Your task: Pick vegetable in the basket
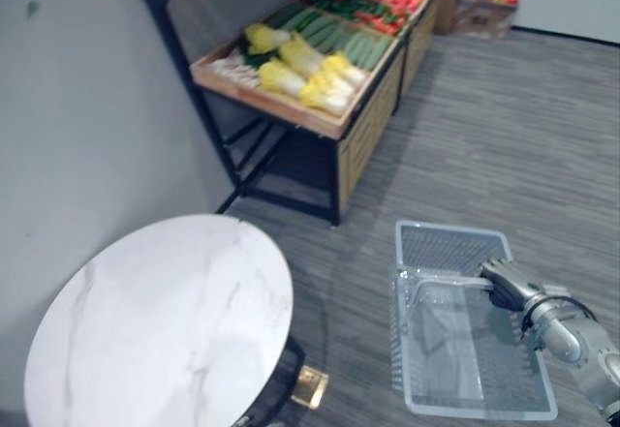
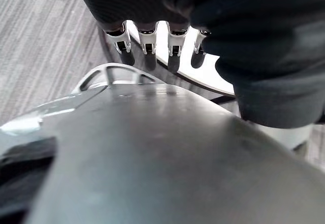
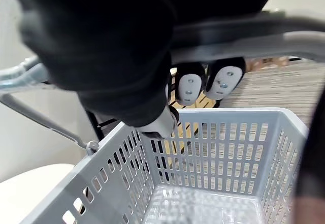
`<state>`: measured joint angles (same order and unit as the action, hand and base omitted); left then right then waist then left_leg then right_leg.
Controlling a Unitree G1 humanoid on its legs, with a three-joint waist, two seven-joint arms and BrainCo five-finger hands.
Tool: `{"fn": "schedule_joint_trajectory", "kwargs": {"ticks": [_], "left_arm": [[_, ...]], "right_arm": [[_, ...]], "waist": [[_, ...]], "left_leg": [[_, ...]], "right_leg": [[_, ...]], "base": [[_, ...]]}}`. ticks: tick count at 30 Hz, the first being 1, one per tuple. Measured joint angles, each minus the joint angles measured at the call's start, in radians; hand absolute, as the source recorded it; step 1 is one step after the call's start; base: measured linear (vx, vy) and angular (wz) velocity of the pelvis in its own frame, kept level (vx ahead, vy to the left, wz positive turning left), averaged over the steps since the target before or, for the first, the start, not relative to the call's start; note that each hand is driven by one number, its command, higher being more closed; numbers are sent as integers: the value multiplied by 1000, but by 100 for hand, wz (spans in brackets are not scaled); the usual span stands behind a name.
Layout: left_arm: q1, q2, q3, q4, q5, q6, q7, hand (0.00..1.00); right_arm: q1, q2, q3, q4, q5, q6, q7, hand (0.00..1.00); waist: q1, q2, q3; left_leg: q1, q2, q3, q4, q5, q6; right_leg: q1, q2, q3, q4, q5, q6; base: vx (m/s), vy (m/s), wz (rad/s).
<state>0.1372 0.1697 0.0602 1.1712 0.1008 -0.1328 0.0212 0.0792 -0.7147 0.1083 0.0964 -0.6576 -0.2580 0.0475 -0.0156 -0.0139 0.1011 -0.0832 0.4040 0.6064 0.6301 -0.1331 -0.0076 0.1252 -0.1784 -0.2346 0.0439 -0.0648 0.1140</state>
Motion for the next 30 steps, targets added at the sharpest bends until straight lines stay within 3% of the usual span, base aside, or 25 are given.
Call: {"fn": "schedule_joint_trajectory", "kwargs": {"ticks": [1,2,3,4,5,8,10,13,15,18,22,23,25,26,28,29,30], "left_arm": [[12,-9,5,0,0,-12,3,0],[18,-13,5,0,0,-14,4,0],[38,-24,5,1,0,-17,6,0],[41,-28,5,0,0,-18,6,0],[48,-43,4,0,0,-21,7,0],[45,-13,13,-2,0,-24,10,0],[43,-9,18,-1,0,-29,13,0],[36,-12,21,-2,0,-31,13,0],[31,-28,22,-9,0,-31,13,0],[32,-52,23,-21,0,-31,13,0],[32,-57,16,-22,-1,-31,12,0],[28,-56,13,-24,-1,-32,12,0],[19,-49,-6,-26,0,-31,13,0],[17,-36,-25,-27,0,-31,15,0],[15,-8,-49,-28,0,-30,17,0],[14,0,-57,-29,1,-29,19,0],[14,1,-56,-32,1,-29,20,0]], "right_arm": [[-15,13,-5,1,0,4,-3,100],[-19,19,-6,3,2,3,-5,100],[-23,37,-5,30,19,1,-11,100],[-22,39,-4,35,29,1,-11,100],[-25,34,-2,38,37,-1,-11,100],[-30,60,23,43,38,-6,-12,100],[-29,58,21,38,39,-7,-12,100],[-15,56,-7,36,39,-9,-12,100],[-11,55,-28,37,46,-9,-11,100],[-11,55,-30,55,47,-8,-11,100],[14,57,-38,80,46,-4,-11,100],[31,61,-53,83,45,-1,-11,100],[47,81,-91,102,35,11,-11,100],[49,98,-106,107,28,20,-13,100],[59,121,-111,107,27,31,-17,100],[73,134,-120,107,27,31,-22,100],[78,147,-122,107,27,32,-25,100]], "waist": [[11,0,-1],[21,2,0],[31,15,2],[32,18,1],[38,47,3],[43,1,25],[31,-9,23],[14,0,25],[17,31,33],[23,57,38],[30,63,39],[29,62,40],[17,60,56],[8,48,78],[-15,18,103],[-20,25,109],[-27,22,109]], "left_leg": [[-18,-144,-262,-78,-80,-56],[-18,-197,-341,-124,-91,-68],[3,-273,-502,-255,-100,-84],[5,-281,-531,-284,-98,-84],[15,-301,-616,-371,-90,-85],[30,-323,-566,-356,-124,-90],[18,-324,-540,-344,-133,-83],[18,-330,-531,-347,-135,-79],[15,-329,-508,-353,-129,-69],[21,-328,-487,-371,-126,-62],[58,-330,-510,-383,-150,-23],[56,-332,-510,-383,-153,-17],[71,-346,-513,-386,-168,7],[106,-356,-513,-386,-176,19],[160,-388,-537,-381,-191,39],[178,-388,-544,-381,-197,48],[191,-387,-558,-382,-204,60]], "right_leg": [[-36,-26,81,24,-1,-1],[-51,-25,119,25,0,-1],[-85,-8,202,39,1,-3],[-92,-1,216,44,1,-3],[-131,44,265,61,1,-3],[-166,41,304,47,16,-4],[-174,40,333,25,36,2],[-177,35,347,-3,53,11],[-195,36,367,-15,60,18],[-211,41,400,-26,78,27],[-216,54,431,-10,83,29],[-238,56,430,32,77,30],[-332,66,433,259,40,28],[-400,69,435,458,41,22],[-459,49,429,669,88,-26],[-479,48,422,723,107,-30],[-498,39,379,745,70,-52]], "base": [[-82,51,-139],[-89,109,-209],[-28,89,-145],[-41,179,-165],[-53,172,-140],[-46,158,-109],[-21,108,-54],[50,49,-12],[76,14,-25],[96,-2,-35],[86,6,-42],[-3,27,-11],[-46,35,-3],[-53,34,6],[-41,53,32],[32,88,39],[72,78,22]]}}
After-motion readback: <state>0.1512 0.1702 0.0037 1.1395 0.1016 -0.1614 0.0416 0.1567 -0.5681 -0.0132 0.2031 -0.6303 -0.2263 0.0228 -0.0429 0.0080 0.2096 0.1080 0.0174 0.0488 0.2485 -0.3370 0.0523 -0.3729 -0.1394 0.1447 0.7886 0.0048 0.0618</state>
